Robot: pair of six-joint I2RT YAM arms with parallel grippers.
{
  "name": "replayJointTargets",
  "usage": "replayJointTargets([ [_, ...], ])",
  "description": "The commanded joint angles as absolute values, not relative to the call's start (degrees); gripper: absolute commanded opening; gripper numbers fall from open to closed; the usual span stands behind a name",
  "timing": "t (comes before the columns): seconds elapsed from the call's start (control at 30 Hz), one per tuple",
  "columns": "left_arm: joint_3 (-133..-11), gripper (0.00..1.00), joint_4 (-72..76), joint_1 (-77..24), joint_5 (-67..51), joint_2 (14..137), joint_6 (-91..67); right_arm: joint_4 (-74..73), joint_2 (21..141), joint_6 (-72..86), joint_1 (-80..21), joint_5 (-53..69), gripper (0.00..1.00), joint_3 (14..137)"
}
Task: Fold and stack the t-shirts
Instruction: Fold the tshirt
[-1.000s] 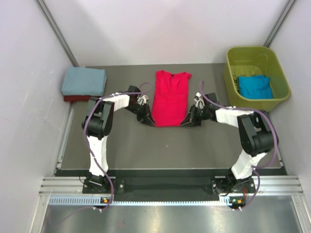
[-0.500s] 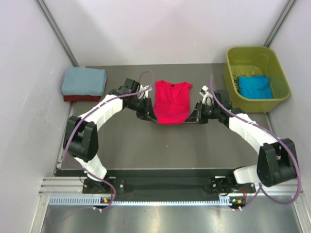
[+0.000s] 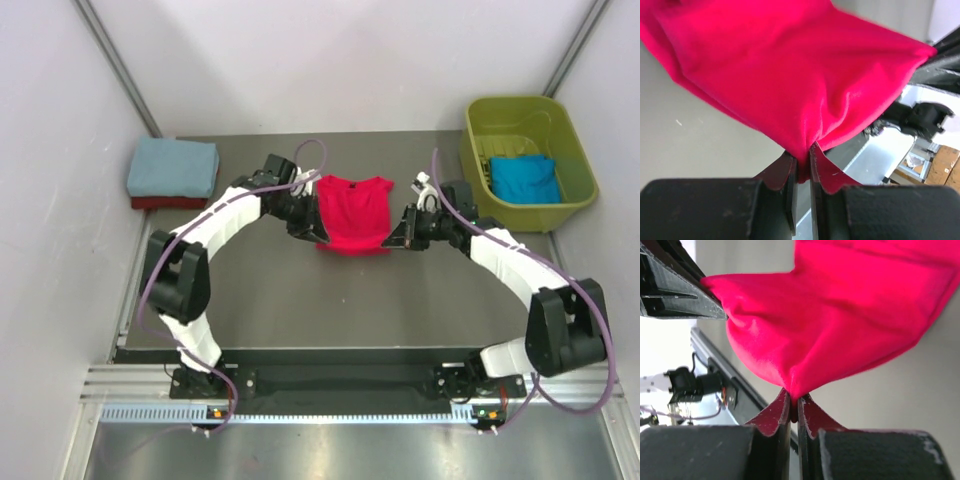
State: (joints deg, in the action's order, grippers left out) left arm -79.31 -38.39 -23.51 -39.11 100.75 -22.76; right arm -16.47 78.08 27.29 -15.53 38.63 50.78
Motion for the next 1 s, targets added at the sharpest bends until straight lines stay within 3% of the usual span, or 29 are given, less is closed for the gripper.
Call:
replayJointTargets([
  [0.0, -86.2, 0.0, -38.1, -22.5, -37.3, 105.5, -20.2, -10.1, 82.5, 27.6, -14.0, 37.9, 0.0, 54.9],
  [0.67, -115.4, 0.0, -37.1, -16.5, -36.7, 128.8, -20.1, -6.9, 111.3, 27.0, -10.8, 36.7, 0.0, 86.2],
  [0.97, -128.1, 0.0, -34.3, -15.7, -35.2, 139.8, -18.9, -6.4, 119.7, 27.2, -10.7, 35.9, 0.0, 93.4],
])
